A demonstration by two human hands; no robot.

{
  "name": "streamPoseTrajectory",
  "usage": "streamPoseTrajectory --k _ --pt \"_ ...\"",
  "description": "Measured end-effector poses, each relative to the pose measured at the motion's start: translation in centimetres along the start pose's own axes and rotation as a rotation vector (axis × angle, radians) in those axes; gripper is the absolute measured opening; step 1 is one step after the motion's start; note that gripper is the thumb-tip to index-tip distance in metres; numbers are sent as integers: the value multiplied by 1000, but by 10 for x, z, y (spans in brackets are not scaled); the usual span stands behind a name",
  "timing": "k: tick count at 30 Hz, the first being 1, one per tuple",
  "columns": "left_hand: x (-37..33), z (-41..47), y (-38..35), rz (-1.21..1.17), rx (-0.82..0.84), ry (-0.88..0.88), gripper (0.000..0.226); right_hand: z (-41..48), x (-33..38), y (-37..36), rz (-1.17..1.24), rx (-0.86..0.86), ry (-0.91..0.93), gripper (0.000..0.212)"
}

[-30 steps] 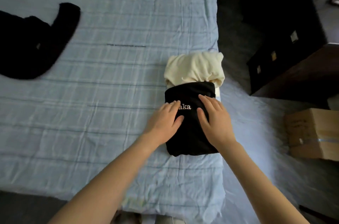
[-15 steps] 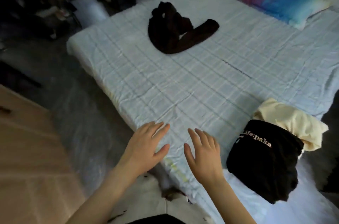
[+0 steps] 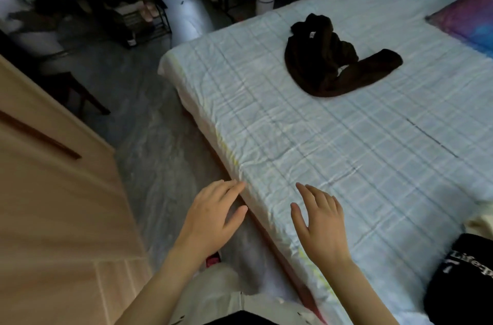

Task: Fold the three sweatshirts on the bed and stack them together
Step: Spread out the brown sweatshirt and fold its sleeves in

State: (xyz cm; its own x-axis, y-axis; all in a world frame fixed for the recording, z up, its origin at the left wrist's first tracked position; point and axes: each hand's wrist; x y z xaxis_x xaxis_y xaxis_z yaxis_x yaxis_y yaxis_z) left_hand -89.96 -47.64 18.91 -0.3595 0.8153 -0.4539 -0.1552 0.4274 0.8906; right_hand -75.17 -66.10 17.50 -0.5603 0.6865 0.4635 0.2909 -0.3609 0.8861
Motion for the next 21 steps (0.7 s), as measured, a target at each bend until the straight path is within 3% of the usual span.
streamPoseTrajectory --k 9,21 --pt "144 82 114 67 -3 -102 57 107 140 -45 45 -38 -60 54" --pt "266 241 150 125 78 -111 57 304 213 -111 30 6 3 54"
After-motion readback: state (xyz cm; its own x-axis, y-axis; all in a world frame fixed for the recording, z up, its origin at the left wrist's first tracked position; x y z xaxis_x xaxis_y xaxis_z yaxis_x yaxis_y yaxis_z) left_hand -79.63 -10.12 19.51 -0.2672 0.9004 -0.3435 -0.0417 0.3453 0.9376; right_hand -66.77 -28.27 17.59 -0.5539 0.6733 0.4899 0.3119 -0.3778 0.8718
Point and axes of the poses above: each hand's wrist, its own z-axis towards the middle knuckle, its own y-axis out of the back of the hand, x = y × z, and after that the axes turned 2 degrees about -y, right-handed
